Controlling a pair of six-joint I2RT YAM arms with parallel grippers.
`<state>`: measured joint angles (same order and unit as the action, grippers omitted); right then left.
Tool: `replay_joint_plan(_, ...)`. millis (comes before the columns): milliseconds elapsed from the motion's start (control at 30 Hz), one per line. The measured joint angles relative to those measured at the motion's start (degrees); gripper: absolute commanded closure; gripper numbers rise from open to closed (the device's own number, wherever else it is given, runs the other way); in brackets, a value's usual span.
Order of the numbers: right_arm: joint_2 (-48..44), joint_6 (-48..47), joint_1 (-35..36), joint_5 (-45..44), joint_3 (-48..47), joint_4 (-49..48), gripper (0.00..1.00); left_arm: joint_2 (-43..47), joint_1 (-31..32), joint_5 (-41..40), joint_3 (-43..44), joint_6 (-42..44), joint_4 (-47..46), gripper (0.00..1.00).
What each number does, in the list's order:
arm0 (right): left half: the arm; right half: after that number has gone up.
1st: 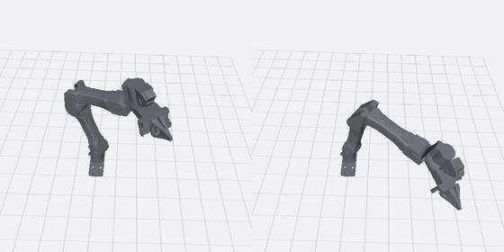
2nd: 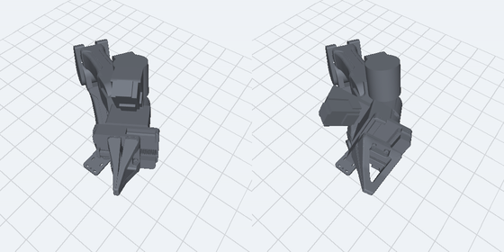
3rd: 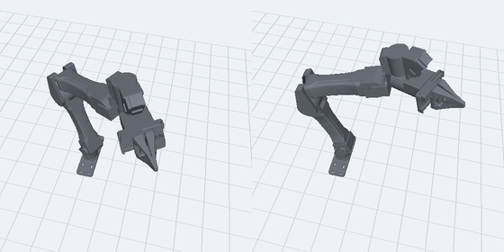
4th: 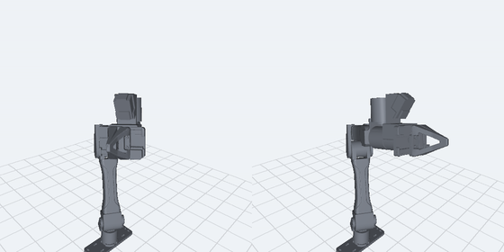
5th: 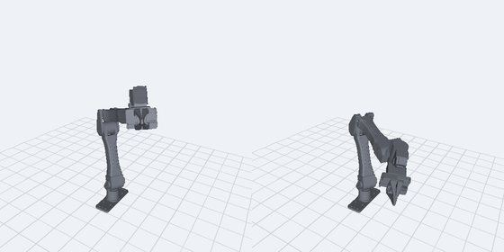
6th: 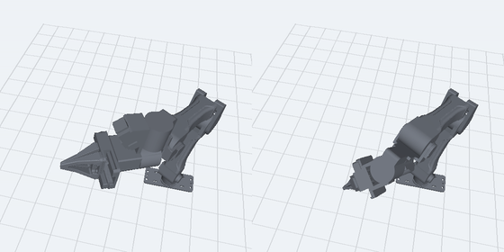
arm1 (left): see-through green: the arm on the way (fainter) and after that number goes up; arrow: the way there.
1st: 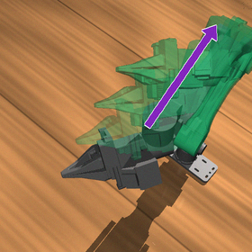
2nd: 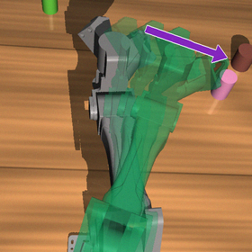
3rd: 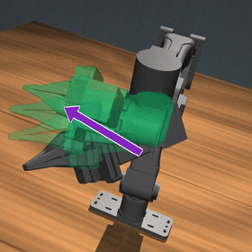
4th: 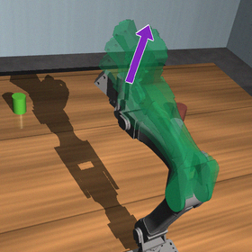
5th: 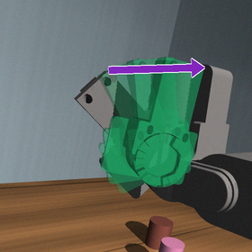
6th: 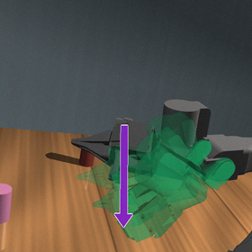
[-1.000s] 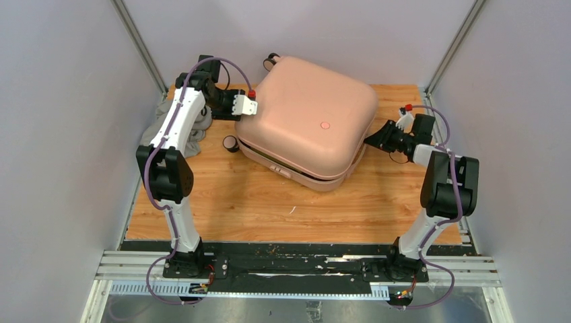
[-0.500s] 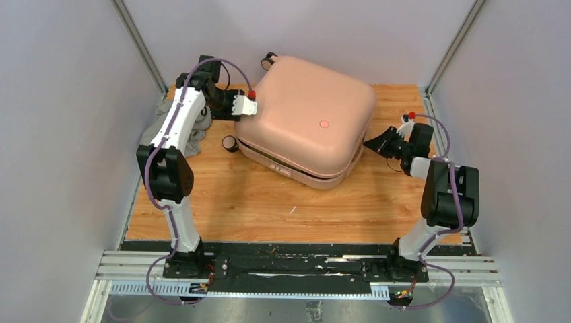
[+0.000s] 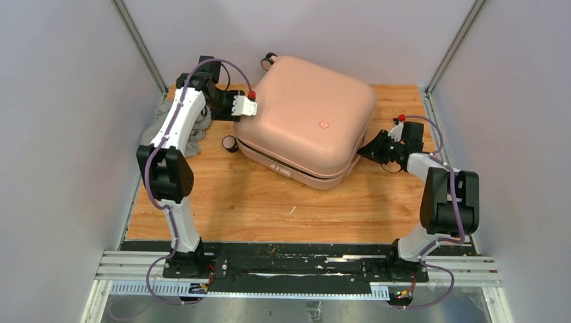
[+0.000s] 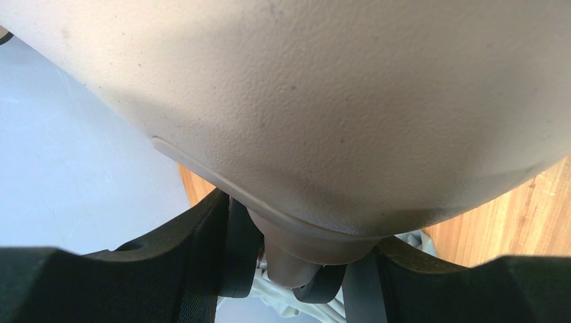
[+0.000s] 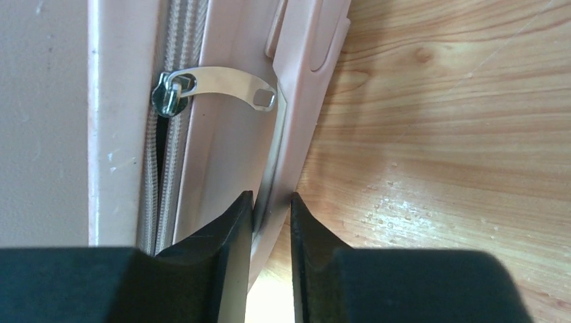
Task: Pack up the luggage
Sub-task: Zip the luggage at the center of the board.
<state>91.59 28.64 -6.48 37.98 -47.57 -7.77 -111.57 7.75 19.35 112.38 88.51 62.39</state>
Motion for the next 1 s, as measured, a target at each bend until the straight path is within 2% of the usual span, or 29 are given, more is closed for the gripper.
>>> replay_joint_plan(67,0.6,0.2,0.0,-0.1,-0.8,1.0,0.97,0.1,0.0,0.0,-0.3,0.0,-0.1,1.00)
replay_joint_plan(100,0.9,0.3,0.0,-0.1,-1.0,1.3,1.00,0.1,0.0,0.0,-0.4,0.1,-0.1,1.00)
replay_joint_plan(233,1.1,2.4,-0.1,0.1,0.3,-1.0,1.00,0.1,0.1,-0.3,-0.6,0.2,-0.1,1.00)
replay_joint_plan(433,-3.5,5.9,1.2,-3.8,8.3,-11.6,1.00,-1.1,0.3,-1.4,1.2,0.2,0.8,1.00)
replay_joint_plan(567,-9.8,7.0,5.4,-11.2,15.3,-17.7,1.00,-3.7,0.3,-2.2,4.9,1.6,1.5,1.00)
replay_joint_plan(800,-17.9,9.2,14.3,-15.7,21.3,-17.0,1.00,-5.2,0.2,-5.6,6.2,8.0,0.4,1.00)
replay_joint_plan(867,-19.1,9.3,15.9,-16.5,21.4,-15.3,0.92,-5.2,0.0,-5.8,6.2,9.2,0.0,1.00)
replay_joint_plan(1000,-23.3,7.8,17.8,-17.6,21.4,-10.2,0.58,-5.2,-0.4,-6.2,6.2,10.3,-0.2,1.00)
